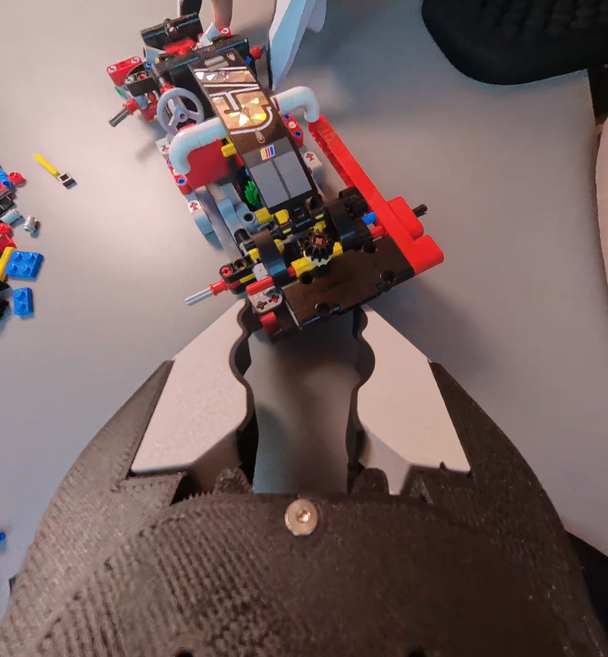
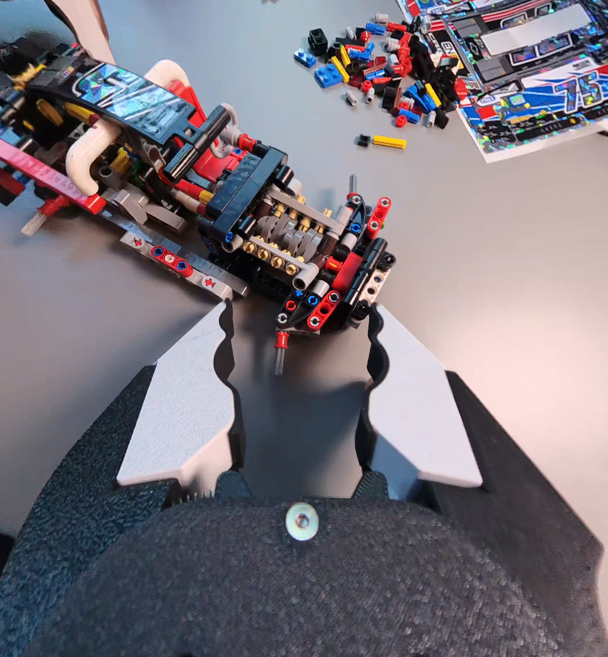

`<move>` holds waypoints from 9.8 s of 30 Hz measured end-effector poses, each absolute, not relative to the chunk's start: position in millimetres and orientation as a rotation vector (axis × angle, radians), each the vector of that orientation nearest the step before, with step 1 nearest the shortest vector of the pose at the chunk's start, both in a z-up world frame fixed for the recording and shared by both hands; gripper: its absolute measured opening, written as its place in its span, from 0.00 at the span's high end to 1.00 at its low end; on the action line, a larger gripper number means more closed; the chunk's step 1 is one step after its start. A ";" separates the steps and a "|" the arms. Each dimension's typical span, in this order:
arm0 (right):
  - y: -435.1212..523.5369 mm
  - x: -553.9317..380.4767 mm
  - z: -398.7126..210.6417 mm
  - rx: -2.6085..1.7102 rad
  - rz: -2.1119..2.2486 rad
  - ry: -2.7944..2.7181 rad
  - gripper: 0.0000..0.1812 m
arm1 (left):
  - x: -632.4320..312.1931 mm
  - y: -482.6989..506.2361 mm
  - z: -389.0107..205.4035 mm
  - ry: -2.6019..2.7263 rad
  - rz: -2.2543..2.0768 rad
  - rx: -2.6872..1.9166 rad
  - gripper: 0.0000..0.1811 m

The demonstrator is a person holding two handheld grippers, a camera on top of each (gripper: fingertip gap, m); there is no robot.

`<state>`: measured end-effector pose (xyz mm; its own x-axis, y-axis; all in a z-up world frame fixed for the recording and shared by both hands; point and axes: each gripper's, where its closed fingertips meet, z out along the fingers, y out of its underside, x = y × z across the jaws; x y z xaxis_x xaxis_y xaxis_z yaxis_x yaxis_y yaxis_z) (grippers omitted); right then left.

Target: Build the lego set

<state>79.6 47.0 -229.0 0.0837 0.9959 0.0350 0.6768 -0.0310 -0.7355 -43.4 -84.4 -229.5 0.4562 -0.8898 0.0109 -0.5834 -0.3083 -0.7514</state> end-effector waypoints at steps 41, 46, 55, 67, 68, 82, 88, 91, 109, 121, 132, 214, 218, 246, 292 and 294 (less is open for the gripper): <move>-39.3 -28.8 -201.8 -1.379 0.392 -2.384 0.40 | -30.9 -46.4 -231.3 1.081 -0.414 -1.959 0.46; -40.1 -28.6 -217.5 -1.382 0.349 -2.495 0.46 | -30.4 -45.4 -230.5 1.073 -0.395 -1.950 0.46; -37.7 -30.4 -219.4 -1.338 0.370 -2.482 0.55 | -28.7 -45.3 -231.7 1.074 -0.397 -1.960 0.47; -37.3 -30.4 -219.6 -1.333 0.384 -2.475 0.56 | -28.4 -44.7 -232.2 1.073 -0.401 -1.962 0.47; -37.2 -30.4 -219.5 -1.336 0.382 -2.473 0.56 | -28.4 -44.6 -232.2 1.073 -0.404 -1.963 0.47; -41.5 -33.8 -218.0 -1.405 0.323 -2.515 0.50 | -27.4 -44.5 -231.9 1.064 -0.394 -1.964 0.46; -43.9 -31.3 -218.4 -1.434 0.320 -2.535 0.55 | -27.0 -44.2 -231.8 1.042 -0.387 -1.975 0.47; -44.0 -30.3 -218.1 -1.419 0.319 -2.518 0.55 | -26.1 -44.2 -232.0 1.048 -0.382 -1.972 0.47; -44.7 -29.1 -211.9 -1.443 0.395 -2.521 0.52 | -25.3 -43.4 -231.7 1.038 -0.379 -1.974 0.46; -45.8 -29.6 -212.5 -1.441 0.369 -2.529 0.57 | -24.8 -44.6 -231.8 1.028 -0.377 -1.982 0.47; -44.9 -29.2 -212.6 -1.423 0.377 -2.534 0.58 | -24.5 -44.5 -231.8 1.013 -0.376 -1.988 0.47; -36.2 -18.1 -212.7 -1.486 0.494 -2.415 0.55 | -19.2 -47.2 -205.8 0.833 -0.579 -1.931 0.48; -36.3 -19.4 -212.8 -1.449 0.502 -2.428 0.55 | -18.0 -42.2 -208.3 0.831 -0.537 -1.953 0.49; -35.8 -26.8 -206.2 -1.336 0.555 -2.434 0.56 | -22.8 -40.7 -208.6 0.815 -0.542 -1.947 0.50; -33.2 -27.7 -207.5 -1.348 0.530 -2.481 0.56 | -34.8 -49.1 -202.1 0.859 -0.599 -1.910 0.45; -34.6 -29.7 -206.5 -1.353 0.525 -2.471 0.56 | -38.6 -48.5 -202.8 0.855 -0.599 -1.913 0.50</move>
